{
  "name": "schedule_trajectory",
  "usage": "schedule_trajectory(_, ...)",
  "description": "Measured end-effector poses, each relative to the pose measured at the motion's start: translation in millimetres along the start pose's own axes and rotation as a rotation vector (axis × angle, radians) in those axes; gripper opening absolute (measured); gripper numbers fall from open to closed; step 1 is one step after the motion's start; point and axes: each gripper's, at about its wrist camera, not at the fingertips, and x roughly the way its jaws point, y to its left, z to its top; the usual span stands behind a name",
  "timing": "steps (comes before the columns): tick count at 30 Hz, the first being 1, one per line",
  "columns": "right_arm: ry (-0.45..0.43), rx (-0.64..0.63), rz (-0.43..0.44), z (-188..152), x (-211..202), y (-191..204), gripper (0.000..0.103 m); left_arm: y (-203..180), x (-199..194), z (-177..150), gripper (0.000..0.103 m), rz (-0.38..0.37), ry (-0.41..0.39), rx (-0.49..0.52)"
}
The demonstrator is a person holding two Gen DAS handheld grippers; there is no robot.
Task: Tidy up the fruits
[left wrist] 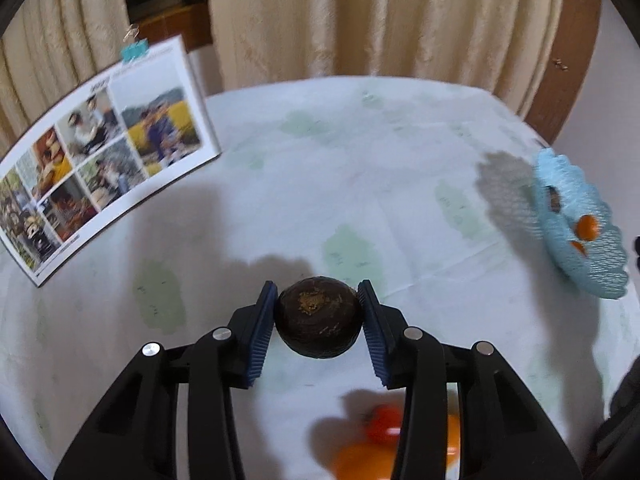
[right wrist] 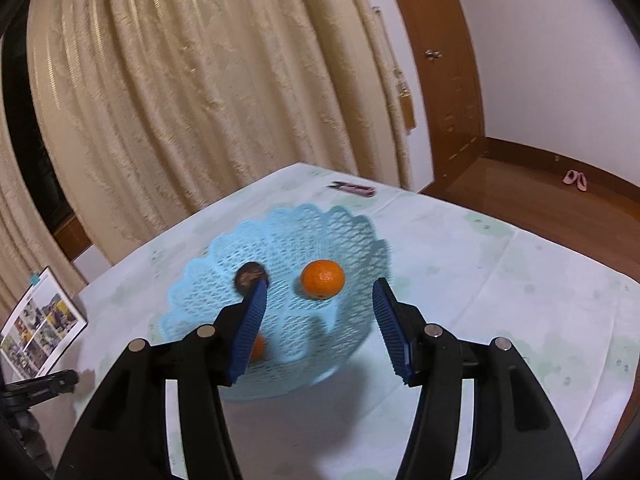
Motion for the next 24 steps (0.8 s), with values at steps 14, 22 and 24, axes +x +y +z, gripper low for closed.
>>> schedule_trajectory(14,-0.044,0.127,0.012,-6,-2,-34,0.066,-114,-41,25,0.042,-0.181,-0.072,0.119)
schedule_trajectory(22,-0.04,0.145,0.046,-9,-6,-35,0.066,-176,-29,42,0.042,-0.273,-0.029,0.16)
schedule_trajectory(24,-0.037,0.144,0.052,-9,-5,-34,0.066,-188,-24,45,0.042,-0.277,-0.018,0.174)
